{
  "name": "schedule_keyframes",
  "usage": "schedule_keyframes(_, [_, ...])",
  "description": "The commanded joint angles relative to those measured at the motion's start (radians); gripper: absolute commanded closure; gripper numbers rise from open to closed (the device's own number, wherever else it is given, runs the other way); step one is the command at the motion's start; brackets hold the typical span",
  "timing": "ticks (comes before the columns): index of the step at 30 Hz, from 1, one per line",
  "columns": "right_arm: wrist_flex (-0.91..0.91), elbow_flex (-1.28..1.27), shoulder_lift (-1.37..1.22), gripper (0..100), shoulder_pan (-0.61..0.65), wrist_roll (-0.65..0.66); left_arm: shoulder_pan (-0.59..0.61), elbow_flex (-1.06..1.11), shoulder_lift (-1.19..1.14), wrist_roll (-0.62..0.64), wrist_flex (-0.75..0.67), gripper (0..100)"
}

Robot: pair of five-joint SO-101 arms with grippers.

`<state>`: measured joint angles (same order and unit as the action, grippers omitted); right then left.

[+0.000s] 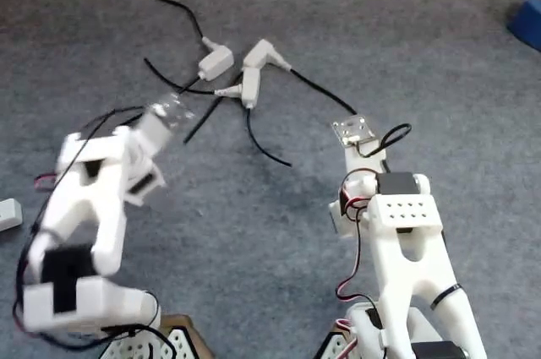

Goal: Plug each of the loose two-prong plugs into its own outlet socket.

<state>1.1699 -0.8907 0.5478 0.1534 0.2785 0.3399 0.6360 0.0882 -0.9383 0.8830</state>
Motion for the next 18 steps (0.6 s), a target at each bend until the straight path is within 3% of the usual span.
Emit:
schedule_keyframes(1, [-0.004, 0.005, 0.030, 59.5, 0.010, -0.005, 0.168, -0.035, 0.122, 0.058, -0.086, 50])
schedule_keyframes(7, [-0.004, 0.005, 0.030, 59.5, 0.010, -0.005, 0.490, -0.243, 0.018, 0.241, -0.097, 50])
schedule_keyframes(13, [-0.004, -0.008, 0.030, 59.5, 0.013, -0.005, 0.734, -0.444, -0.191, 0.250, -0.009, 50])
schedule_keyframes(16, [-0.004, -0.008, 0.030, 59.5, 0.013, -0.005, 0.783, -0.561, -0.291, 0.107, 0.063, 50])
schedule_keyframes(18, [-0.004, -0.010, 0.030, 59.5, 0.013, -0.005, 0.792, -0.647, -0.364, -0.066, 0.170, 50])
